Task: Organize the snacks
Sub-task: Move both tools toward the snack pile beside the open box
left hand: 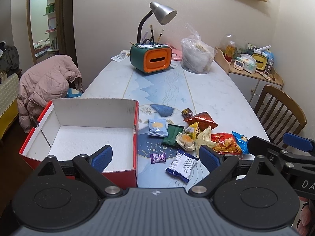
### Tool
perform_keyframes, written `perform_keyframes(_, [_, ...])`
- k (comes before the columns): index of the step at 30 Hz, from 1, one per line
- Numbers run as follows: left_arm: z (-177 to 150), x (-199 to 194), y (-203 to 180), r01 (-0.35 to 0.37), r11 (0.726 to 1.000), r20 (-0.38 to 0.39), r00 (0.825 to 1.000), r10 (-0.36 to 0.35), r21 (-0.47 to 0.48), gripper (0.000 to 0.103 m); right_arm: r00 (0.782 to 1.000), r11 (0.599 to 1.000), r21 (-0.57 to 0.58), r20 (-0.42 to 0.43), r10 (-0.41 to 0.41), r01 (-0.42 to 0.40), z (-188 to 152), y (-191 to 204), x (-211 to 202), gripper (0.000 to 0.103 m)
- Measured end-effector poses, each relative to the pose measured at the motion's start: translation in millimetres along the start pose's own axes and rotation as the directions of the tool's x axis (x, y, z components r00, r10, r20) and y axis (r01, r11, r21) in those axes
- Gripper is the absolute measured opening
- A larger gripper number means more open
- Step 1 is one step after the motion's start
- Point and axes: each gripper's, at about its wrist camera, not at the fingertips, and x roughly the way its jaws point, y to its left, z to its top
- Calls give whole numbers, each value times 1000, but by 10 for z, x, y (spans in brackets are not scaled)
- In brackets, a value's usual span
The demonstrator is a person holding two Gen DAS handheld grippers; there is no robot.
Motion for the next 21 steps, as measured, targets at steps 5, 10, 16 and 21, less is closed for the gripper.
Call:
perform_keyframes(5, [-12, 21, 3, -2, 1000, -8, 1000, 2, 4, 95, 1000, 1000, 2, -7, -3, 3, -7, 3, 8, 102])
perform_keyframes(10, [-14, 44, 8, -2, 1000, -17, 1000, 3, 6, 95, 1000, 1000, 4, -15, -5, 5, -1, -9, 29, 102])
perform_keyframes(16, [-27, 68, 2, 2, 1000, -30, 1000, -2, 8, 95, 1000, 1000, 4, -23, -7, 7, -8, -12, 49, 102])
perform_keyframes(21, [-26, 79, -6, 3, 1000, -36, 999, -3, 9, 95, 1000, 1000, 5, -26, -7, 7, -15, -20, 52, 102])
